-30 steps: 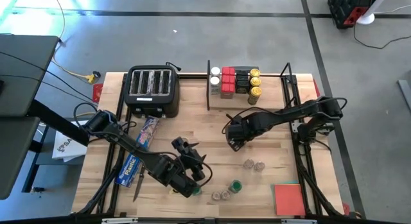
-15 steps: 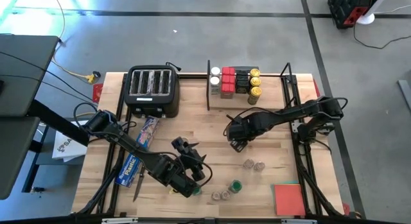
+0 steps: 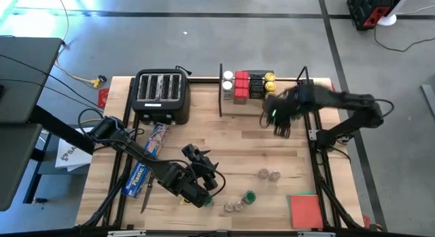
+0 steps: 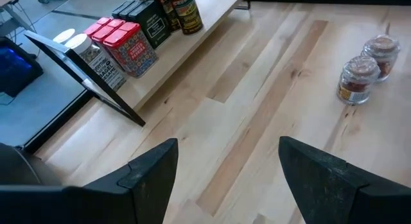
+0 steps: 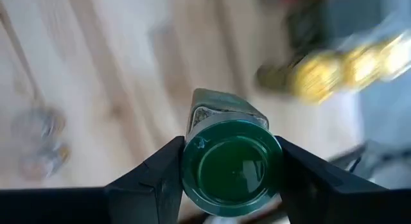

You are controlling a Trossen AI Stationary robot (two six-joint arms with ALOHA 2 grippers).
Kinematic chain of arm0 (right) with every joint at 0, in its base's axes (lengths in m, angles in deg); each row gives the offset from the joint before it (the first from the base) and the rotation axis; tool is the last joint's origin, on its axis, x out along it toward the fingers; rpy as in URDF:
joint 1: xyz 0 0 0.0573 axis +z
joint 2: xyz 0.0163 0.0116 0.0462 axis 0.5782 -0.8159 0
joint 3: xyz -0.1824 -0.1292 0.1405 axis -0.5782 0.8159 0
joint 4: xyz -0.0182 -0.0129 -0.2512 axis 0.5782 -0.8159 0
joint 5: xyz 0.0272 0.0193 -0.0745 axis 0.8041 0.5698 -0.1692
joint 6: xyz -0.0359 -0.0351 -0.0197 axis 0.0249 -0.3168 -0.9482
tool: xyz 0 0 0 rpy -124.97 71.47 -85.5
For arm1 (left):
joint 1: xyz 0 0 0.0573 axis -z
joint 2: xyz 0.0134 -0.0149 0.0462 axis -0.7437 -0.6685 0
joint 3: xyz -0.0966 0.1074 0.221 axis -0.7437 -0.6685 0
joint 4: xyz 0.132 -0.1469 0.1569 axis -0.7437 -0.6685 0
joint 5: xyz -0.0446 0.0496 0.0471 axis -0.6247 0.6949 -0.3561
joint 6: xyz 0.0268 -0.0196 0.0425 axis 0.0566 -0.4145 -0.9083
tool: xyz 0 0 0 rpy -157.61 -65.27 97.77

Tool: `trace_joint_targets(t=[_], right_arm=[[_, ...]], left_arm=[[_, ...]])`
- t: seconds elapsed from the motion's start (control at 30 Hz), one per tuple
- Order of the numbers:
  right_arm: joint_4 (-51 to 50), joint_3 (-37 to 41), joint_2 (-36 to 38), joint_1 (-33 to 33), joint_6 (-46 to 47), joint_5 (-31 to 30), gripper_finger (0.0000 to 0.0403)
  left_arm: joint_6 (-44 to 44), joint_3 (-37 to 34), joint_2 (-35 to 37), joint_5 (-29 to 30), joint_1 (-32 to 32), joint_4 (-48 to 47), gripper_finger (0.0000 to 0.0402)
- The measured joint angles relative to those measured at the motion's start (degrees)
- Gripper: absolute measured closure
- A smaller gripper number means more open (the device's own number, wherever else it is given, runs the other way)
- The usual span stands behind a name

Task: Shelf spices
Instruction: Put the top right green seasoning bottle on the shelf

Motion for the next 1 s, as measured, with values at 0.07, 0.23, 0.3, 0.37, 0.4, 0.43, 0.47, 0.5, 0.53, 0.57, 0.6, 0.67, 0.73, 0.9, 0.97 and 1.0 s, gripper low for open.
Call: trace_joint_targets(t=[0.07, 0.23, 0.3, 0.37, 0.4, 0.43, 0.47, 0.5, 0.53, 0.57, 0.6, 0.67, 0.73, 0.9, 0.97, 1.0], right_arm=[[0.87, -3.87, 1.47, -4.08, -7.30, -0.24, 0.0210], [0.43, -12.10, 1.14, -16.77, -24.41, -1.53, 0.0210], [0.14, -13.95, 0.24, -21.33, -30.68, -1.70, 0.0210], [0.11, -14.95, -1.07, -25.80, -38.12, -1.56, 0.0210], [0.31, -15.02, -1.63, -27.64, -42.88, -1.10, 0.0210], [0.35, -14.65, -2.10, -29.32, -48.62, -0.43, 0.0210], [0.21, -14.08, -2.48, -30.80, -53.65, 0.08, 0.0210], [0.11, -13.43, -2.89, -32.32, -57.44, 0.52, 0.0210], [0.17, -12.94, -3.34, -33.81, -60.44, 1.38, 0.0210], [0.50, -12.42, -3.77, -35.41, -63.43, 2.47, 0.0210], [0.69, -11.94, -4.32, -36.93, -65.80, 3.25, 0.0210], [0.83, -11.03, -5.53, -40.03, -68.55, 4.04, 0.0210], [1.65, -10.23, -6.66, -43.59, -69.32, 5.90, 0.0210], [3.20, -7.64, -9.98, -50.30, -66.00, 9.94, 0.0210], [3.05, -7.64, -11.55, -50.95, -64.02, 9.95, 0.0210], [2.52, -7.64, -12.19, -50.99, -63.26, 10.00, 0.0210]], left_arm=[[-0.06, 0.00, 0.00, -0.02, -0.25, 0.10, 0.0135], [-0.11, 0.04, 0.00, -0.03, -0.64, 0.48, 0.0135], [-0.11, 0.04, 0.00, -0.23, -0.80, 0.49, 0.0135], [-0.11, 0.04, 0.00, -0.31, -1.10, 0.49, 0.0135], [-0.12, 0.04, 0.00, -0.30, -1.18, 0.49, 0.0135], [-0.11, 0.04, 0.00, -0.30, -1.19, 0.49, 0.0135], [-0.11, 0.04, 0.00, -0.32, -1.19, 0.48, 0.0135], [-0.11, 0.04, 0.00, -0.43, -1.26, 0.52, 0.0135], [-0.13, 0.04, 0.00, -0.54, -1.39, 0.60, 0.0135], [-0.13, 0.04, 0.00, -0.58, -1.41, 0.69, 0.0135], [-0.13, 0.04, 0.00, -0.58, -1.41, 0.72, 0.0135], [-0.13, 0.04, 0.00, -0.87, -1.42, 0.70, 0.0135], [-0.14, 0.04, 0.00, -1.45, -1.50, 0.73, 0.0135], [-0.19, 0.04, 0.00, -1.52, -1.58, 0.74, 0.0135], [-0.24, 0.04, 0.00, -1.52, -1.76, 0.72, 0.0135], [-0.26, 0.04, 0.00, -1.46, -1.90, 0.74, 0.0135]])
